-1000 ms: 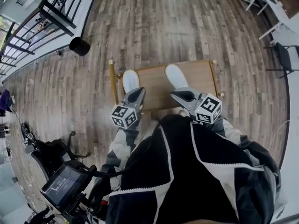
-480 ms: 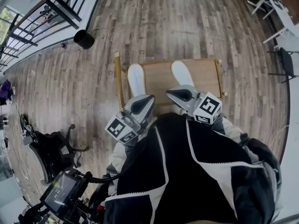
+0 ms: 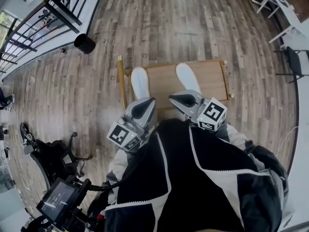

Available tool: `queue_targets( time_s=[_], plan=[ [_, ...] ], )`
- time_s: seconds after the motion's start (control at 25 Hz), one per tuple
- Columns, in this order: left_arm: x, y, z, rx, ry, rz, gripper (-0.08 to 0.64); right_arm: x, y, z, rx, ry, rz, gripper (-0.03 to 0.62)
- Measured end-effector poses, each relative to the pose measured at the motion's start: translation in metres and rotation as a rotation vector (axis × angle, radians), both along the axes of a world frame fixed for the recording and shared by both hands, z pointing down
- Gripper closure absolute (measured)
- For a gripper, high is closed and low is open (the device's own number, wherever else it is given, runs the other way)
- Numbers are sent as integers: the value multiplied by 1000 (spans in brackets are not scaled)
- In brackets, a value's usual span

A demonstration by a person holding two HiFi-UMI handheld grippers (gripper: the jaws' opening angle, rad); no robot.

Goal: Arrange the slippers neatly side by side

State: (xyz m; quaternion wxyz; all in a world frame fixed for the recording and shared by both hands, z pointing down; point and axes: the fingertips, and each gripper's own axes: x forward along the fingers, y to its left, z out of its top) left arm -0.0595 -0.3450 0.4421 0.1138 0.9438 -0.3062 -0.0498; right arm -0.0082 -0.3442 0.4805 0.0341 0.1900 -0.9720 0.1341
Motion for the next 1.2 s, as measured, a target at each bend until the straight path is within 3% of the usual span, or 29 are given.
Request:
queue_targets(
  time_s=[0.24, 0.36, 0.44, 0.68, 1.04, 1.2],
  plan=[
    [-4, 0, 4, -34, 39, 13, 541, 9, -9, 25, -29, 33, 38, 588],
    [-12, 0, 2, -55, 44, 5, 541, 13, -22, 53, -71, 123, 68, 579],
    [-16, -1, 6, -82, 39, -7, 541, 22, -33, 80, -138, 185, 91, 467],
    [-20, -1, 14, -100, 25, -30, 541, 63, -72, 171, -294, 371, 230, 387],
    [-21, 6, 19, -116, -2, -80, 541, 156, -134, 279, -434, 660, 434, 342],
    [-26, 9, 20, -124, -22, -102, 541, 169, -144, 309, -532, 700, 445, 342]
  ],
)
